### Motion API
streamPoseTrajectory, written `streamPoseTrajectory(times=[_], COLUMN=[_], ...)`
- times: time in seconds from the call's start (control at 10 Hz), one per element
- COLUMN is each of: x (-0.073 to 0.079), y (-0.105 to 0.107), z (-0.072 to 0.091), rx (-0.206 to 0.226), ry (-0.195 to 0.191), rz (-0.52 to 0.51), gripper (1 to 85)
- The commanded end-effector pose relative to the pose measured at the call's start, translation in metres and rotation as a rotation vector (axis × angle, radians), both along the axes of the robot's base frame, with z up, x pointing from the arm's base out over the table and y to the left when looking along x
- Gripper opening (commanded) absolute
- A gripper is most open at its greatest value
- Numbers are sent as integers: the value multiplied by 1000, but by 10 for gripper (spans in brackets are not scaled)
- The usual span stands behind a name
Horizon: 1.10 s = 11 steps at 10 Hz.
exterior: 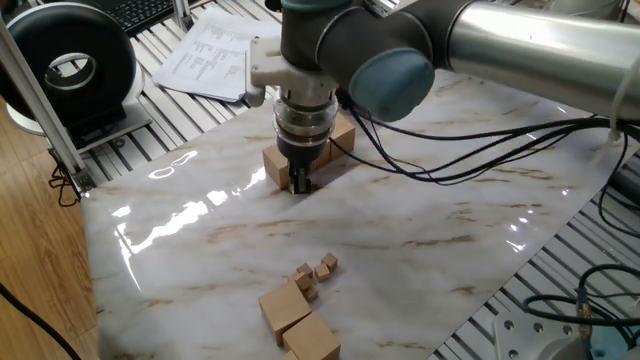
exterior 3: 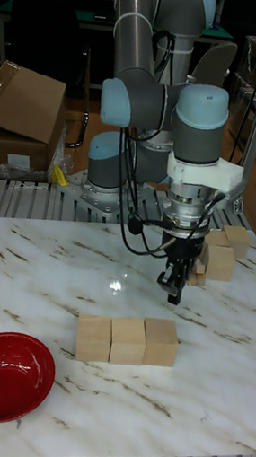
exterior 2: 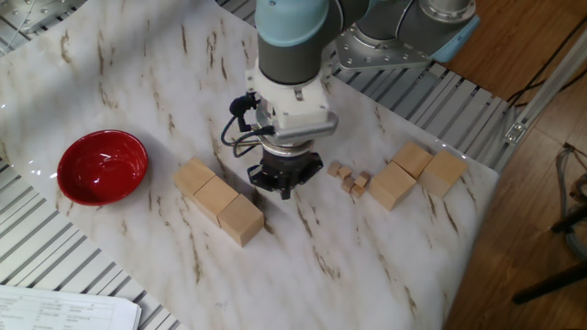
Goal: Stack the blocks into a pyramid shape
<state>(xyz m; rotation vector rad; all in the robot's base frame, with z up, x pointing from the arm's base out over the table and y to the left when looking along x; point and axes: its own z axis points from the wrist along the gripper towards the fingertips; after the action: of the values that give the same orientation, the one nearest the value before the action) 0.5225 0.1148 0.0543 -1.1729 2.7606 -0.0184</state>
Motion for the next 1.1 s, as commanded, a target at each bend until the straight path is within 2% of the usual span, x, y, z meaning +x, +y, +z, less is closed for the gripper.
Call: streamPoseTrajectory(times=[0.0,0.1,0.2,0.3,0.4,0.5,0.6,0.7,0.8,0.9,1.0], x=[25,26,31,30,26,11,-7,-17,-22,-26,-28], y=[-14,-15,-8,-3,0,13,13,20,24,35,54], z=[6,6,7,7,6,7,6,6,12,21,27], rx=[23,46,97,124,143,183,156,149,121,114,128], ry=[-88,-89,-97,-84,-60,10,76,118,127,125,118], rz=[-384,-520,-614,-678,-737,-812,-855,-912,-938,-954,-984], gripper=[13,13,13,13,13,13,13,13,13,13,13])
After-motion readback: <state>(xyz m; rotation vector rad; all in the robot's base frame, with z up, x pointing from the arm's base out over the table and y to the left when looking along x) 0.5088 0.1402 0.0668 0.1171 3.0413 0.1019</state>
